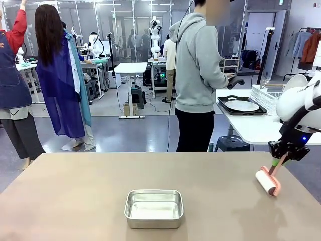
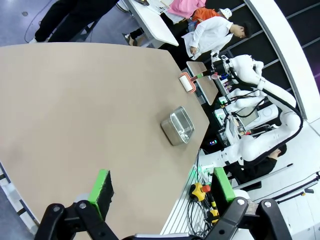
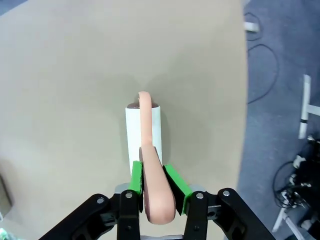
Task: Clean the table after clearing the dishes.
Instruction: When the right (or left) Handle tray is removed, use the right hand (or left hand) to clean the right (or left) side of the table with the Lint Roller.
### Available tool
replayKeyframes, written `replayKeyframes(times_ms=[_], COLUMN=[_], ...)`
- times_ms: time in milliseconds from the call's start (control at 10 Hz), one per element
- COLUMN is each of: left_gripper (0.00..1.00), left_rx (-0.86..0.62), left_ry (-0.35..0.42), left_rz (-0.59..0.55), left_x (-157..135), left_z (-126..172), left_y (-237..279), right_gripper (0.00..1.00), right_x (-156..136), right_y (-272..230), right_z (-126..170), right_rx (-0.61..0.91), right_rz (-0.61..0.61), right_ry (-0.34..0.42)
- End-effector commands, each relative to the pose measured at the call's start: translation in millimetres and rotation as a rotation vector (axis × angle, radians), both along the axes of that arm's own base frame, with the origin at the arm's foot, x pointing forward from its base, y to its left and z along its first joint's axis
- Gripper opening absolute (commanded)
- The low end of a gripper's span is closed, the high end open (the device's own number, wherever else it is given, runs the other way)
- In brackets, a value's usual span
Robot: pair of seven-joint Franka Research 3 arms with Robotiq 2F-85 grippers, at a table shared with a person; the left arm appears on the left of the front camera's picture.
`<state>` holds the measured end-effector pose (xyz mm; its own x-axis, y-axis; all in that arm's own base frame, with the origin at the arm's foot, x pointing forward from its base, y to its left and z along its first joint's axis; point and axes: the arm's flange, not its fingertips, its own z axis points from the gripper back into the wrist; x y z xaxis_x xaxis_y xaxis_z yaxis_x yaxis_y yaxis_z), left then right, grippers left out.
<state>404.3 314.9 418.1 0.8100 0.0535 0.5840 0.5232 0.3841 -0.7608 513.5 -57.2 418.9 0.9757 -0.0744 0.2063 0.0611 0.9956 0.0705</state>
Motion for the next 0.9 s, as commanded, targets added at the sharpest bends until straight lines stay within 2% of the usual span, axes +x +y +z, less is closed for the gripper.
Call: replayKeyframes(times_ms=[0,300,500,600,700,800], left_gripper=[1.00,1.00,1.00,1.00,1.00,1.00], left_rx=[0.008,0.008,0.008,0.008,0.008,0.008], left_ry=[0.011,0.011,0.011,0.011,0.011,0.011], left_rz=[0.020,0.020,0.020,0.020,0.020,0.020], left_x=[-3.0,-3.0,-3.0,-3.0,-3.0,-3.0], left_z=[3.4,3.4,3.4,3.4,3.4,3.4], left_y=[-2.9,-2.9,-2.9,-2.9,-2.9,-2.9], right_gripper=[0.23,0.23,0.23,0.23,0.23,0.23], right_x=[-11.2,-37.3,-72.7,-84.0,-47.3,-47.3], right_y=[9.6,16.8,27.4,39.4,22.1,22.1], right_z=[10.3,55.9,90.1,95.8,80.6,80.6], right_rx=[-0.076,0.011,-0.053,-0.102,-0.027,-0.027], right_rz=[-0.057,0.048,0.051,0.075,0.036,0.036], right_ry=[-0.018,-0.041,-0.066,-0.040,-0.053,-0.053])
